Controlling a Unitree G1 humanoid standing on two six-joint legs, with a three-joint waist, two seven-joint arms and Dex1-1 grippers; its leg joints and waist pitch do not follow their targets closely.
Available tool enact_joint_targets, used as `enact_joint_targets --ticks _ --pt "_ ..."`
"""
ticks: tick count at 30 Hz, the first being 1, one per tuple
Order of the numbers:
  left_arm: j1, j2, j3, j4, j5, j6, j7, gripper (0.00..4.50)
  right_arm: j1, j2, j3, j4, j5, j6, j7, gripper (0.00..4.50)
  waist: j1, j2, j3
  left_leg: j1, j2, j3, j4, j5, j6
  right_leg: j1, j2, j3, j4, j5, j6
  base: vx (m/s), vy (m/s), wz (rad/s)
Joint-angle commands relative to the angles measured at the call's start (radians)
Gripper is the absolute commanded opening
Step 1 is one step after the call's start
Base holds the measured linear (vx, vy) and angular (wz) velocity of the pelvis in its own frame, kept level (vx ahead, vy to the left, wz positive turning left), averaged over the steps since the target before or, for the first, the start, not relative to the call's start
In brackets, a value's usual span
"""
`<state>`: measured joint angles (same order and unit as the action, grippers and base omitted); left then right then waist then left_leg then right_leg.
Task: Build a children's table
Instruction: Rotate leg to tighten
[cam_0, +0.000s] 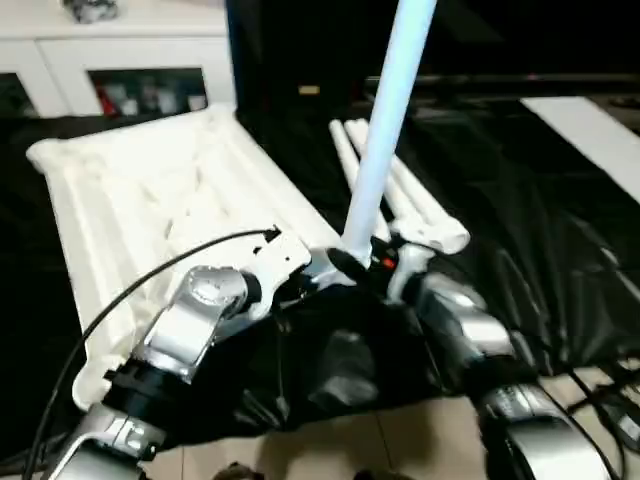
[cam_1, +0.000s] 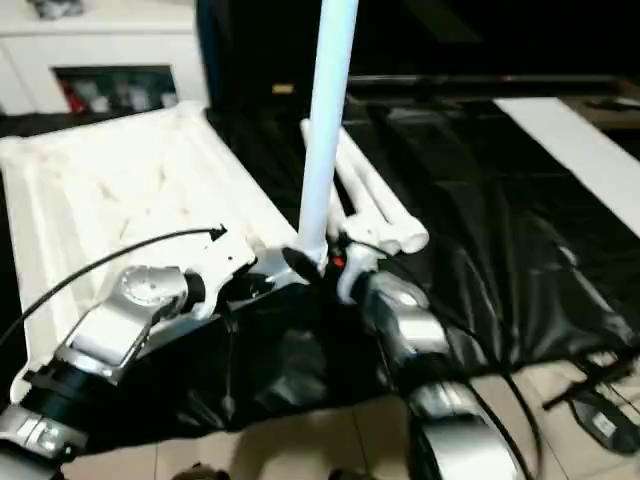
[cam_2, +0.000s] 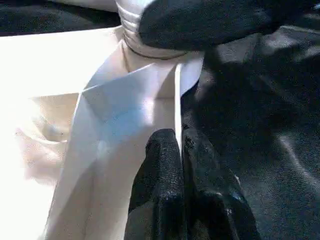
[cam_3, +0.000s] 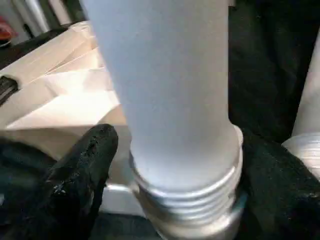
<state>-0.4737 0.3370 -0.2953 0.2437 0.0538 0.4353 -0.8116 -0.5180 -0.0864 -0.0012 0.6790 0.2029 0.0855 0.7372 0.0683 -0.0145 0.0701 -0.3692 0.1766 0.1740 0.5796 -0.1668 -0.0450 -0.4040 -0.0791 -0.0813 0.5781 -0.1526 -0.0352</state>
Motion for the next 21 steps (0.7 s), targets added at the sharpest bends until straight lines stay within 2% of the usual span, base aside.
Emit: enact_joint_targets --ticks 1,4,8,10,12,13,14,16,18,19,21 --pt "-0.043 0.005 0.014 0.005 -0.004 -0.055 -0.009 0.00 0.023 0.003 0.060 -0.085 0.000 0.032 0.071 3.96 0.004 0.015 -0.078 0.020 0.051 -0.016 -0.076 -0.309 0.009 0.044 -0.068 0.052 -0.063 -0.251 -0.176 0.000 0.000 0.00" --pt "-0.046 0.021 0.016 0.011 -0.031 -0.090 -0.070 0.00 0.058 -0.031 0.085 -0.168 -0.013 0.058 0.097 3.96 0.005 0.021 -0.080 0.013 0.050 -0.016 -0.074 -0.255 0.020 0.051 -0.070 0.051 -0.059 -0.227 -0.191 0.000 0.000 0.00" --pt "-0.043 0.062 -0.001 0.011 -0.071 -0.137 -0.190 0.00 0.084 -0.089 0.131 -0.237 -0.047 0.073 0.141 3.96 0.012 0.021 -0.080 0.014 0.052 -0.014 -0.071 -0.223 0.021 0.052 -0.068 0.049 -0.055 -0.192 -0.198 0.000 0.000 0.00" --pt "-0.040 0.100 -0.023 0.013 -0.080 -0.161 -0.266 0.00 0.088 -0.122 0.148 -0.255 -0.060 0.078 0.168 3.96 0.016 0.020 -0.079 0.017 0.054 -0.014 -0.073 -0.230 0.020 0.052 -0.068 0.049 -0.054 -0.201 -0.201 0.000 0.000 0.00" --pt "-0.040 0.109 -0.027 0.014 -0.082 -0.162 -0.284 0.00 0.084 -0.131 0.153 -0.249 -0.064 0.073 0.182 3.96 0.018 0.018 -0.078 0.020 0.056 -0.013 -0.074 -0.247 0.012 0.050 -0.069 0.050 -0.056 -0.219 -0.200 0.000 0.000 0.00" --pt "-0.041 0.116 -0.028 0.018 -0.084 -0.168 -0.299 0.00 0.083 -0.141 0.159 -0.252 -0.067 0.074 0.194 3.96 0.020 0.022 -0.076 0.025 0.057 -0.011 -0.074 -0.265 0.007 0.045 -0.070 0.051 -0.058 -0.237 -0.202 0.000 0.000 0.00" --pt "-0.041 0.119 -0.029 0.020 -0.084 -0.174 -0.306 0.00 0.082 -0.146 0.163 -0.253 -0.070 0.073 0.198 3.96 0.020 0.017 -0.076 0.024 0.057 -0.011 -0.074 -0.269 0.005 0.047 -0.070 0.051 -0.058 -0.244 -0.200 0.000 0.000 0.00" --pt "-0.042 0.132 -0.033 0.026 -0.091 -0.182 -0.341 0.00 0.078 -0.163 0.182 -0.253 -0.079 0.066 0.227 3.96 0.024 0.017 -0.075 0.028 0.059 -0.011 -0.076 -0.287 -0.004 0.044 -0.070 0.051 -0.060 -0.269 -0.193 0.000 0.000 0.00" --pt "-0.043 0.154 -0.046 0.029 -0.091 -0.199 -0.384 0.00 0.071 -0.178 0.203 -0.247 -0.085 0.045 0.267 3.96 0.024 0.013 -0.074 0.024 0.059 -0.011 -0.077 -0.292 -0.007 0.048 -0.072 0.051 -0.059 -0.279 -0.189 0.000 0.000 0.00" --pt "-0.043 0.157 -0.048 0.030 -0.091 -0.203 -0.391 0.00 0.070 -0.179 0.206 -0.247 -0.084 0.044 0.272 3.96 0.025 0.015 -0.075 0.021 0.058 -0.013 -0.077 -0.290 -0.006 0.050 -0.073 0.051 -0.058 -0.288 -0.184 0.000 0.000 0.00" --pt "-0.043 0.164 -0.051 0.033 -0.094 -0.208 -0.410 0.00 0.064 -0.186 0.213 -0.244 -0.082 0.045 0.290 3.96 0.026 0.012 -0.076 0.023 0.058 -0.011 -0.075 -0.281 -0.002 0.048 -0.075 0.053 -0.058 -0.286 -0.183 0.000 0.000 0.00"
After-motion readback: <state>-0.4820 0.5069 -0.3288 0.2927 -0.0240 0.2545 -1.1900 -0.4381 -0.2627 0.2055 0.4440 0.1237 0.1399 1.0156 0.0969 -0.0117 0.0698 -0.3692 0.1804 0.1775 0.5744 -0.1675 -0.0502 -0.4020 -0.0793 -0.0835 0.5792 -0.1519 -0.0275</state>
